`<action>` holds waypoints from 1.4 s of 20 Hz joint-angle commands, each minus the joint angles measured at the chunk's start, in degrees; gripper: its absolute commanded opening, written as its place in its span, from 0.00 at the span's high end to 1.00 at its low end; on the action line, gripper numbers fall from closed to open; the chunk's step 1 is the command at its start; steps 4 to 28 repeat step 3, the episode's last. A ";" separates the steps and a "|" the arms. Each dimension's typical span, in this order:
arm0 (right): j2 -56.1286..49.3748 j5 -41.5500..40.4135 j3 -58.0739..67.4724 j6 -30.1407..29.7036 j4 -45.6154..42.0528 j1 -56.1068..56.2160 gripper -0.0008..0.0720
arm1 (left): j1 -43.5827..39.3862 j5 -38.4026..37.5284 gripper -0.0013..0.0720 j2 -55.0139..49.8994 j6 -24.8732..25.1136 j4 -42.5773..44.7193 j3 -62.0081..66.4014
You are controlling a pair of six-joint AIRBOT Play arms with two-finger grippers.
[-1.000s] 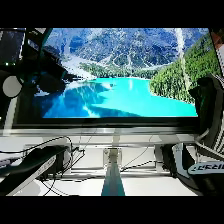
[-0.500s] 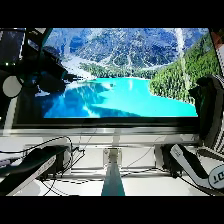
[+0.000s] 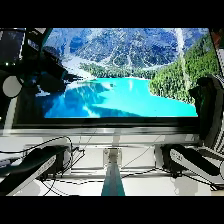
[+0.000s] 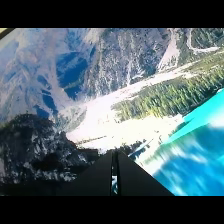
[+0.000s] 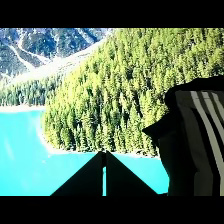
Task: Fold the clothes and pants, and hang the long-sleeved shirts on hangers.
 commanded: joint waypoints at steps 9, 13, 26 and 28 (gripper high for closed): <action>-1.20 0.37 0.04 0.00 0.83 2.10 0.96 | 0.00 0.02 0.94 -0.04 0.02 0.00 0.04; -1.20 0.37 0.04 0.00 0.83 2.10 0.96 | 0.00 0.02 0.94 -0.04 0.02 0.00 0.04; -1.20 0.37 0.04 0.00 0.83 2.10 0.96 | 0.00 0.02 0.94 -0.04 0.02 0.00 0.04; -1.20 0.37 0.04 0.00 0.83 2.10 0.96 | 0.00 0.02 0.94 -0.04 0.02 0.00 0.04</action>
